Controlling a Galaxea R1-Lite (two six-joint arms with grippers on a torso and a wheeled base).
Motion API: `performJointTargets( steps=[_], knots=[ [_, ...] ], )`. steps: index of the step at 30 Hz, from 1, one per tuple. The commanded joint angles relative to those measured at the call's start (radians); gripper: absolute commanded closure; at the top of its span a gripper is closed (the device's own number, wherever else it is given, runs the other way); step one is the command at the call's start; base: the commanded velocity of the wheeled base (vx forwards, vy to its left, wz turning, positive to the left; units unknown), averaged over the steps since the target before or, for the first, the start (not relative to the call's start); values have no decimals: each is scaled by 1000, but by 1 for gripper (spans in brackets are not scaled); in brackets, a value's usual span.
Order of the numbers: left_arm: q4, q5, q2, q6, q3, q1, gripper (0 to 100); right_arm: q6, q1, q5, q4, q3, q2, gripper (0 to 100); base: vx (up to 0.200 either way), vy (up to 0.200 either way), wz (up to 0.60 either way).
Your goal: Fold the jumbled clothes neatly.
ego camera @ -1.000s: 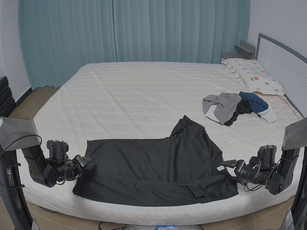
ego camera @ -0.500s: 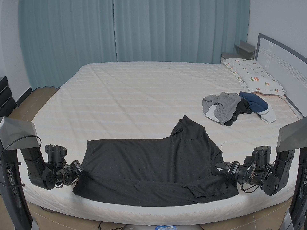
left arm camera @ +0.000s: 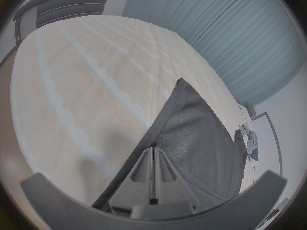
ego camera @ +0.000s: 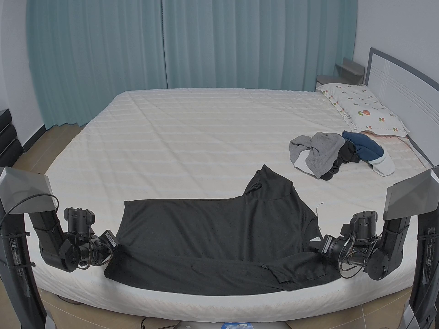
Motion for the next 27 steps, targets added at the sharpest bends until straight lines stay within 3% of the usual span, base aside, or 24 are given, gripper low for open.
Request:
performJointTargets(
  steps=[1, 4, 19, 20, 27],
  knots=[
    [1, 1, 3, 0, 0, 1, 100, -22, 10, -14, -3, -12, 43, 100, 0, 0, 0],
    [3, 1, 4, 0, 0, 1, 100, -22, 2, -50, -3, -27, 48, 100, 0, 0, 0],
    [-2, 30, 1, 23, 22, -1, 100, 15, -39, -41, -62, -26, 6, 100, 0, 0, 0],
    [-2, 29, 1, 23, 23, -1, 100, 15, -39, -34, -62, -15, 2, 0, 0, 0, 0],
    [-3, 29, 0, 23, 28, -2, 100, 9, -33, 28, -59, 8, 5, 0, 0, 0, 0]
  ],
)
